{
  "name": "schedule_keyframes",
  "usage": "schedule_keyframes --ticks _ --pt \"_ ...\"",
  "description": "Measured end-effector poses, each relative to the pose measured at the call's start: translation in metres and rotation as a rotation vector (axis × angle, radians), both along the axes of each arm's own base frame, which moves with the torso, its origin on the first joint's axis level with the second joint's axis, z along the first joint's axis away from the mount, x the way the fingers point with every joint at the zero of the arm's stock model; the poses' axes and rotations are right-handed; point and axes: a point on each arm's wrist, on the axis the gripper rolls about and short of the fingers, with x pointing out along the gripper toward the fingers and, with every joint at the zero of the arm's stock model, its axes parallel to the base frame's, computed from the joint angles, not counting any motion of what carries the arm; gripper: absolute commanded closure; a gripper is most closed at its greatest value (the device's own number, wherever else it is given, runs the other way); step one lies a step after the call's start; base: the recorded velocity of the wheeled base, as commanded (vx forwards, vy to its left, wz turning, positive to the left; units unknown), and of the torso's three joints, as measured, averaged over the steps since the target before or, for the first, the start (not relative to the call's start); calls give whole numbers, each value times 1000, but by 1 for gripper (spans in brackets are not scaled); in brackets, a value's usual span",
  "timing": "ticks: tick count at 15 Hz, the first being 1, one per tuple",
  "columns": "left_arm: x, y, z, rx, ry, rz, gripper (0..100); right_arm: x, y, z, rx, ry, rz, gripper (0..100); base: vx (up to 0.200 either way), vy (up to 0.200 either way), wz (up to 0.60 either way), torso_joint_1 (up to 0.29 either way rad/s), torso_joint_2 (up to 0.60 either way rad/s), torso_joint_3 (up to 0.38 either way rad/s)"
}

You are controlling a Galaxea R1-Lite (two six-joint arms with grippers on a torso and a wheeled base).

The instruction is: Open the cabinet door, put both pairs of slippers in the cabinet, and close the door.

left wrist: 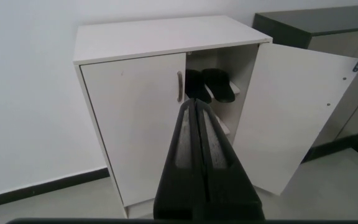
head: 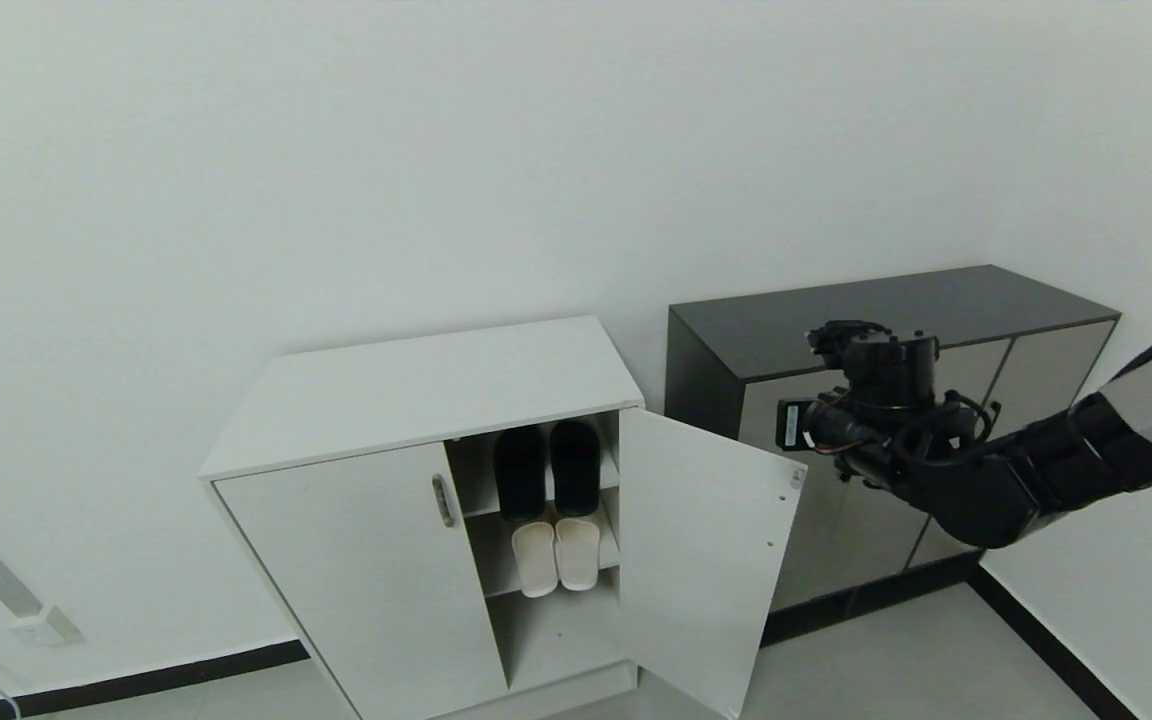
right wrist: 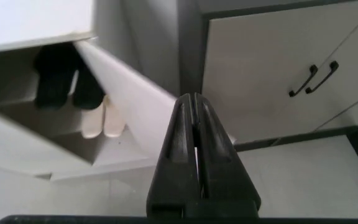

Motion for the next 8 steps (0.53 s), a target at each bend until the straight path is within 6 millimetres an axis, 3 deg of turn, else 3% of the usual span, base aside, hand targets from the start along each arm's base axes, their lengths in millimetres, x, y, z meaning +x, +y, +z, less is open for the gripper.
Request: schedule_keyframes --ticks 3,8 --pt "0 0 0 -1 0 1 100 25 -7 -19 4 20 -29 100 0 0 0 0 0 0" --pt "0 0 0 -1 0 1 100 42 -4 -43 -7 49 -37 100 0 0 0 0 0 0"
